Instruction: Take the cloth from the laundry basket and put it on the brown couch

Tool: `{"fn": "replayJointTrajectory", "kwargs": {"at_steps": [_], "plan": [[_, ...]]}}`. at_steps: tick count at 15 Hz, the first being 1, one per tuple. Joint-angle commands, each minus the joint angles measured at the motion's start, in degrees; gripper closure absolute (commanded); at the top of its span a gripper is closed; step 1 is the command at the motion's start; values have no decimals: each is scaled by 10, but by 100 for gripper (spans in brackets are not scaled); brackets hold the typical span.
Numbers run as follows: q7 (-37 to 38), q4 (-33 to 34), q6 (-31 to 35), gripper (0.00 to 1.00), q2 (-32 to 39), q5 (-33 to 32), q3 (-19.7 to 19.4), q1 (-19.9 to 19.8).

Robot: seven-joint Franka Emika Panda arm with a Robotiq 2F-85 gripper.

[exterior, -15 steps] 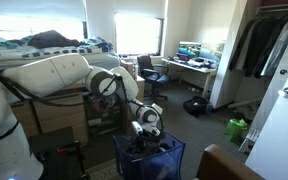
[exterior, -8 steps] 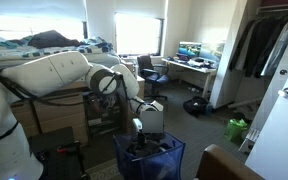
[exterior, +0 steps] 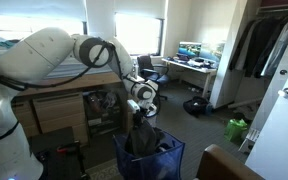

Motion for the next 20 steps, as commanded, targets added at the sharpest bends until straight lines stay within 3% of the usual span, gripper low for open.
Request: {"fn": "replayJointTrajectory", "kwargs": {"at_steps": [1, 6, 14, 17, 18, 20], "plan": [[-15, -135, 14, 95, -131, 4, -1, 6], [-12, -250, 6, 95, -272, 2, -1, 5], [13, -359, -6, 95, -448, -27, -4, 4], [9, -387, -6, 95, -491, -31, 2, 0], [1, -350, -4, 87, -443, -20, 3, -3], [1, -367, -4, 87, -466, -23, 4, -4]]}}
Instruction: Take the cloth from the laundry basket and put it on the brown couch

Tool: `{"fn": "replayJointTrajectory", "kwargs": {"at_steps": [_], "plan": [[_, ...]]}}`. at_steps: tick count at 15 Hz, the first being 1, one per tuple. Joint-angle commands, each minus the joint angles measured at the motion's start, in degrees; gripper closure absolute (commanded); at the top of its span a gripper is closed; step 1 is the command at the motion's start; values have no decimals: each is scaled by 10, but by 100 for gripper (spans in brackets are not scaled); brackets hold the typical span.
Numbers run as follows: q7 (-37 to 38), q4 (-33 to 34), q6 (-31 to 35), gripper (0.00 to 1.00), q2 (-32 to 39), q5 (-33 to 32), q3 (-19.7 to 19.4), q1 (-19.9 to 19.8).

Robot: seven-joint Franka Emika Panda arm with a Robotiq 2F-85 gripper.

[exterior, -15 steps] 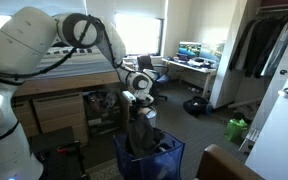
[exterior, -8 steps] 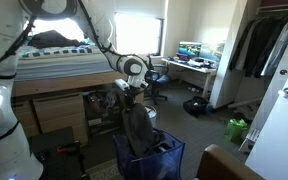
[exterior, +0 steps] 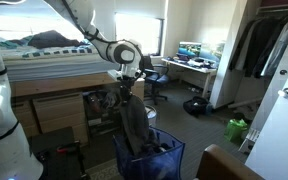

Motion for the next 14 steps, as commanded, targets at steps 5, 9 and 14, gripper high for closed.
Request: {"fn": "replayJointTrajectory", "kwargs": {"at_steps": [5, 9, 14], "plan": [[0, -7, -1, 97, -5, -1, 7, -7], [24, -19, 5, 96, -45, -6, 5, -7], [53, -46, -3, 96, -161, 1, 1, -27]]}}
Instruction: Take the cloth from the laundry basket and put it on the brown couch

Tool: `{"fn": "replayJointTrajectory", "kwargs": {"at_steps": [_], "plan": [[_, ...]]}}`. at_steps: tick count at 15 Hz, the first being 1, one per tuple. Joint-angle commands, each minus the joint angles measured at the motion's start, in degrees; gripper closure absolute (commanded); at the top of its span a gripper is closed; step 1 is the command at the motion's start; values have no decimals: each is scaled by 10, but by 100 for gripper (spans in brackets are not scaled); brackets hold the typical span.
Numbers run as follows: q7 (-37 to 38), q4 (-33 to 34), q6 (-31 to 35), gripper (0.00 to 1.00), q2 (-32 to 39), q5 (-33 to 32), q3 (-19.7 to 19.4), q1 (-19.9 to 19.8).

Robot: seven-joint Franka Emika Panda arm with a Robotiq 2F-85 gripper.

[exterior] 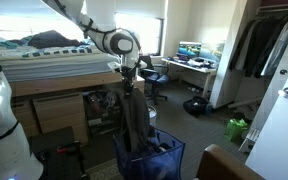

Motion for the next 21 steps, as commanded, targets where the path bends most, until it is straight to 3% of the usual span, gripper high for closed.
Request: {"fn": "replayJointTrajectory", "kwargs": {"at_steps": [1, 5, 9, 15, 21], "plan": [[25, -35, -18, 96, -113, -1, 1, -22], [37, -56, -27, 96, -203, -1, -6, -59], [48, -94, -8, 96, -277, 21, -38, -110], [62, -133, 14, 97, -330, 51, -93, -195], [71, -164, 37, 97, -366, 64, -123, -261]]}}
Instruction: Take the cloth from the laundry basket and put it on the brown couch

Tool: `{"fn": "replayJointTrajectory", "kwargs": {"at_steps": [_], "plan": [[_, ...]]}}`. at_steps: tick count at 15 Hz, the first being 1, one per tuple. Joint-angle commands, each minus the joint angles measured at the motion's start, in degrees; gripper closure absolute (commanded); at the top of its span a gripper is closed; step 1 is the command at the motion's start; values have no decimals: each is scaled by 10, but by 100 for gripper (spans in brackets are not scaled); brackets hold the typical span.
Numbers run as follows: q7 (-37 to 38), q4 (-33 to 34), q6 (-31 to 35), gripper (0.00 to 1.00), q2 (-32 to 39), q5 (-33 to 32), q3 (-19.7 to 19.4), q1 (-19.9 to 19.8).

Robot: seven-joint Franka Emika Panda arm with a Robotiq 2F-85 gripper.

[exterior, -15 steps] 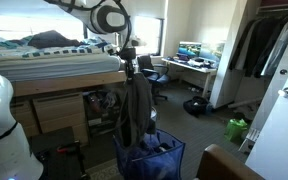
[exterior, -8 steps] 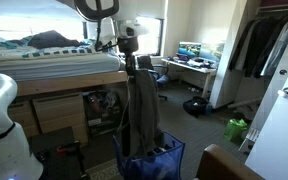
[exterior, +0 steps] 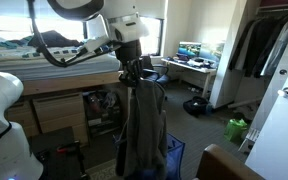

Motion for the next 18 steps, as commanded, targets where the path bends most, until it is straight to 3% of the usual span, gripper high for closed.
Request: {"fn": "replayJointTrajectory", "kwargs": {"at_steps": [1, 2, 3, 9, 10, 11, 18], "plan": [[14, -29, 22, 97, -40, 17, -2, -27], [3, -35, 20, 97, -40, 17, 1, -23], [-3, -13, 2, 87, -16, 7, -1, -27], [-3, -25, 4, 87, -22, 7, 1, -27], [-3, -25, 4, 97, -22, 7, 1, -27], [2, -24, 8, 97, -20, 7, 4, -28], [39, 55, 11, 97, -9, 45, -37, -61]]}}
